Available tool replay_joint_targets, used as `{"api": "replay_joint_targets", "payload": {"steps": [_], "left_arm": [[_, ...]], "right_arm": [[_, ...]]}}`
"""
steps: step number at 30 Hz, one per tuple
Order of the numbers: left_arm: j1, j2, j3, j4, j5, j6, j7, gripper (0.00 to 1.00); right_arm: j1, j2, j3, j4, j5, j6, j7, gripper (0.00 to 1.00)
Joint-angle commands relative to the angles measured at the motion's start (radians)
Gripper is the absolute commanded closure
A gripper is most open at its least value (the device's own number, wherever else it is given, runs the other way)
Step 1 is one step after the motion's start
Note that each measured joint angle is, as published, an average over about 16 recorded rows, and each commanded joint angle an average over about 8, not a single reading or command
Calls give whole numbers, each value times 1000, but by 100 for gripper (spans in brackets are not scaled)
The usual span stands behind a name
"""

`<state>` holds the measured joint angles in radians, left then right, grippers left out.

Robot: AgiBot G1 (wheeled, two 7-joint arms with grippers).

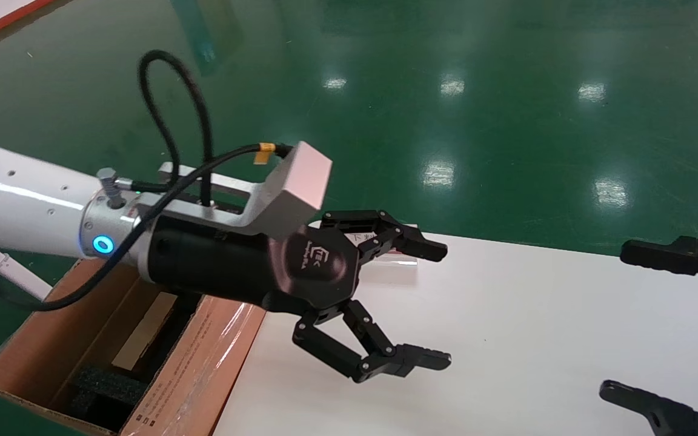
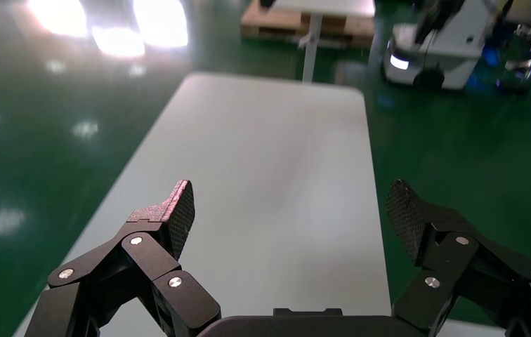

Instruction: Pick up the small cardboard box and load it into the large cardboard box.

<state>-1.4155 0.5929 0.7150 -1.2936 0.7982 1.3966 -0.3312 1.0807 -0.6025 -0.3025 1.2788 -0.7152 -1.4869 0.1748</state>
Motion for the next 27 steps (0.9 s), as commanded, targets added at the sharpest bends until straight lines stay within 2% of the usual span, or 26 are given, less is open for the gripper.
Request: {"api": "replay_joint_targets", "payload": {"steps": [1, 10, 14, 17, 27], "left_arm": [[57, 3, -73, 2, -11, 17, 24, 0], [311, 17, -397, 9, -61, 90, 129, 0], [384, 21, -492, 11, -75, 110, 154, 0], [398, 22, -509, 12, -79, 115, 157, 0], [367, 20, -469, 11, -75, 107, 149, 0]], "right_arm": [[0, 0, 0, 0, 0, 0, 0, 0], [0, 0, 0, 0, 0, 0, 0, 0], [0, 0, 0, 0, 1, 0, 0, 0], [0, 0, 0, 0, 1, 1, 0, 0], [0, 0, 0, 0, 1, 1, 0, 0]]}}
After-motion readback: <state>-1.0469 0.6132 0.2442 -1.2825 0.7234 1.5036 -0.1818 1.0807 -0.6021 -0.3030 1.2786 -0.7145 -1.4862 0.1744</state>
